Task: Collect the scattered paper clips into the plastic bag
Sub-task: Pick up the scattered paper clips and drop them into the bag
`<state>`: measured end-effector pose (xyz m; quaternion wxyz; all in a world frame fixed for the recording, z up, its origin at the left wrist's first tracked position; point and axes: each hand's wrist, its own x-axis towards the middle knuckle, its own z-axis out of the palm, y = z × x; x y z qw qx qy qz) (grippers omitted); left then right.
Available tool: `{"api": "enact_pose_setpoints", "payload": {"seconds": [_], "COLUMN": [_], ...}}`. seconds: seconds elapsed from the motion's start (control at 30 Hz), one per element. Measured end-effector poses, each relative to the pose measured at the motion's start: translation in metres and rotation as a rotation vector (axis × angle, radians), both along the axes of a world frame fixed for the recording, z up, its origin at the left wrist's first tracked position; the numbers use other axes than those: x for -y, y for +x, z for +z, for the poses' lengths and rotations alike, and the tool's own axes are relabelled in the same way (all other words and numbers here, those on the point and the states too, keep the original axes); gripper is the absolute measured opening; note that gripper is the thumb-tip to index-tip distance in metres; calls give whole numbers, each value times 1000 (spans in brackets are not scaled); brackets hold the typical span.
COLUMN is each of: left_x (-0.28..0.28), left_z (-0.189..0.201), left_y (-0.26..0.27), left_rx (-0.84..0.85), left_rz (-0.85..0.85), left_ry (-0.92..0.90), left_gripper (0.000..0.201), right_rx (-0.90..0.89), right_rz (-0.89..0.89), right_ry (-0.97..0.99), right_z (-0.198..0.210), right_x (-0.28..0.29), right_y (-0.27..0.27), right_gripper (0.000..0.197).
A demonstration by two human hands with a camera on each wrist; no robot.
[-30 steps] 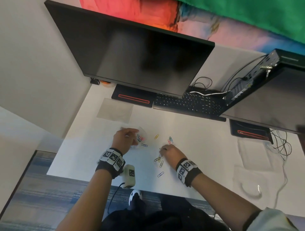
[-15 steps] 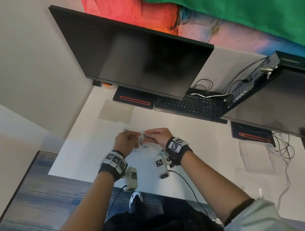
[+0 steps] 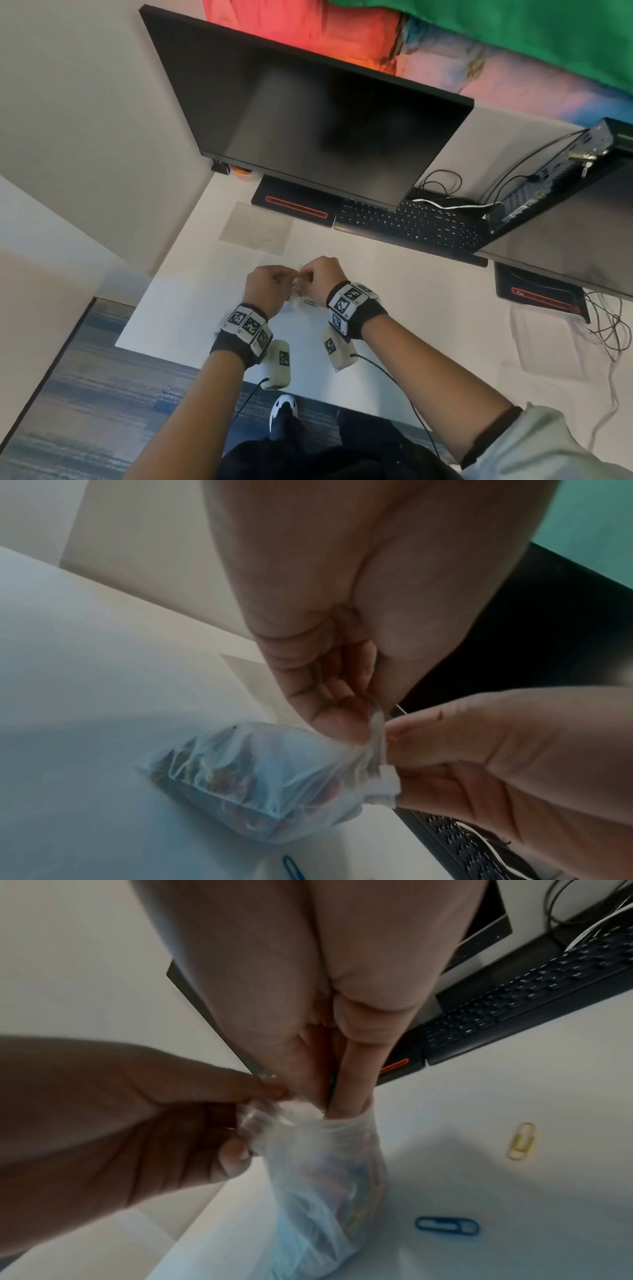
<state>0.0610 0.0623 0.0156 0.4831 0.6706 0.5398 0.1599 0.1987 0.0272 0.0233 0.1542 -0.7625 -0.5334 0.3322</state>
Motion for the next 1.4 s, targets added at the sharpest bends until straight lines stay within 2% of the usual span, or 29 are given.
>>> {"api": "enact_pose_setpoints", "payload": {"seconds": [0.07,0.17,0.23,0.3,0.37,0.43,0.47,0.57,0.63,0.7,0.77,0.9,1.07,1.13,1.2,1.3,1.4], "left_x": [-3,-6,-8,-12,-14,-17,-18,-20,-20,-19,-19,-21,-18,-17,-16,-12,-10], "left_z": [3,5,6,6,6,6,6,4,5,7,9,3,-3,-3,-4,-5,-6], "left_y": [-2,-4,-6,-11,-17,-23,-26,-34,-35,-33,-33,-33,-26,-20,-14,-7,0], "left_rx": [22,52,80,102,123,146,152,178,191,191,185,159,165,162,167,157,142], "left_rz": [33,62,92,113,130,159,173,197,190,157,123,102,75,64,60,37,2], "left_ry": [14,13,-8,-16,-22,-32,-35,-50,-54,-38,-19,-35,-68,-73,-91,-108,-104], "left_gripper": [18,17,17,17,17,17,17,20,20,19,17,16,17,18,18,20,20], "right_rx": [97,220,166,-4,-173,-140,-34,300,412,479,520,596,431,387,447,443,313], "right_rz": [73,271,343,269,66,-49,6,481,738,855,826,643,403,403,434,348,295], "right_ry": [-1,-69,-44,43,161,244,232,-3,-56,-106,-145,-140,-199,-128,-49,-131,-137], "right_z": [7,16,23,30,30,17,8,-33,-57,-77,-88,-95,-101,-99,-101,-102,-98], "right_x": [-5,-10,-10,-9,-7,-3,0,25,42,54,61,71,93,105,119,139,146], "right_y": [-2,-9,-6,6,24,42,48,43,33,28,33,59,96,98,94,83,70], "right_gripper": [17,24,25,33,35,34,33,44,54,61,67,67,61,57,63,63,75]}}
